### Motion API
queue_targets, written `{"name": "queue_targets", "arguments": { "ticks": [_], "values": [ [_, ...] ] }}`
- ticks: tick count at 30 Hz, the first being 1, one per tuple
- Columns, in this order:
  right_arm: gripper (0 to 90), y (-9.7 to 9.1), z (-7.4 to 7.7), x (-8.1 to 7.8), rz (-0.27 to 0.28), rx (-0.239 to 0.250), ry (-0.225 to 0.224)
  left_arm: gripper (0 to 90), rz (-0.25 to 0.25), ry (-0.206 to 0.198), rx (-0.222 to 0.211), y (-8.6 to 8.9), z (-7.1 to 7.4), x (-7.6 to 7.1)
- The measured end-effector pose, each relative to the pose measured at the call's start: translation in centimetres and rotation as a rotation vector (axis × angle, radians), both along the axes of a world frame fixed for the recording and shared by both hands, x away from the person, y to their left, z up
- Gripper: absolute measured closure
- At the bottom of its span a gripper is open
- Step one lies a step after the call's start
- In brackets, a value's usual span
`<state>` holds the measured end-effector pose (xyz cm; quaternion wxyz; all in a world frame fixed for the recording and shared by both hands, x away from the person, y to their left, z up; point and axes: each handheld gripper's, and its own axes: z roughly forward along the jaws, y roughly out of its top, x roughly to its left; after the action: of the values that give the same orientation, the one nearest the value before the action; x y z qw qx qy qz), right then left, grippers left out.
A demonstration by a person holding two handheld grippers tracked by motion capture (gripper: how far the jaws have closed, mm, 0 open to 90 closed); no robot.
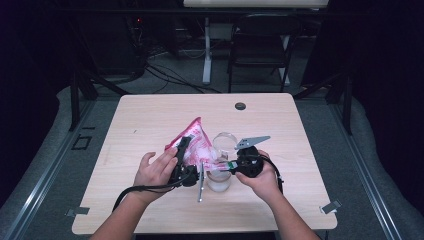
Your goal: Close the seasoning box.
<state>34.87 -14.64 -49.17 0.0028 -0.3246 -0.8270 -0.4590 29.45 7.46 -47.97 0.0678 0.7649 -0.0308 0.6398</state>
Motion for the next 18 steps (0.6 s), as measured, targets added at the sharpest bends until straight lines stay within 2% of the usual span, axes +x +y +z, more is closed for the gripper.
{"name": "queue_targets", "arguments": {
  "ticks": [11,12,13,18],
  "values": [
    [90.0,-0.14,0.0,0.01,-0.02,0.009,0.009,64.5,-0.014,-0.008,-0.002,0.09,0.02,0.0],
    [90.0,-0.15,0.0,0.04,-0.016,0.008,0.01,64.5,0.006,0.001,0.011,0.0,0.11,-0.17],
    [90.0,-0.16,-0.01,0.05,-0.016,0.006,0.011,64.6,-0.016,-0.011,0.002,0.06,0.0,-0.06],
    [90.0,-0.18,-0.05,0.07,-0.019,0.01,0.013,64.6,-0.009,-0.012,0.008,-0.01,0.11,-0.25]
  ]
}}
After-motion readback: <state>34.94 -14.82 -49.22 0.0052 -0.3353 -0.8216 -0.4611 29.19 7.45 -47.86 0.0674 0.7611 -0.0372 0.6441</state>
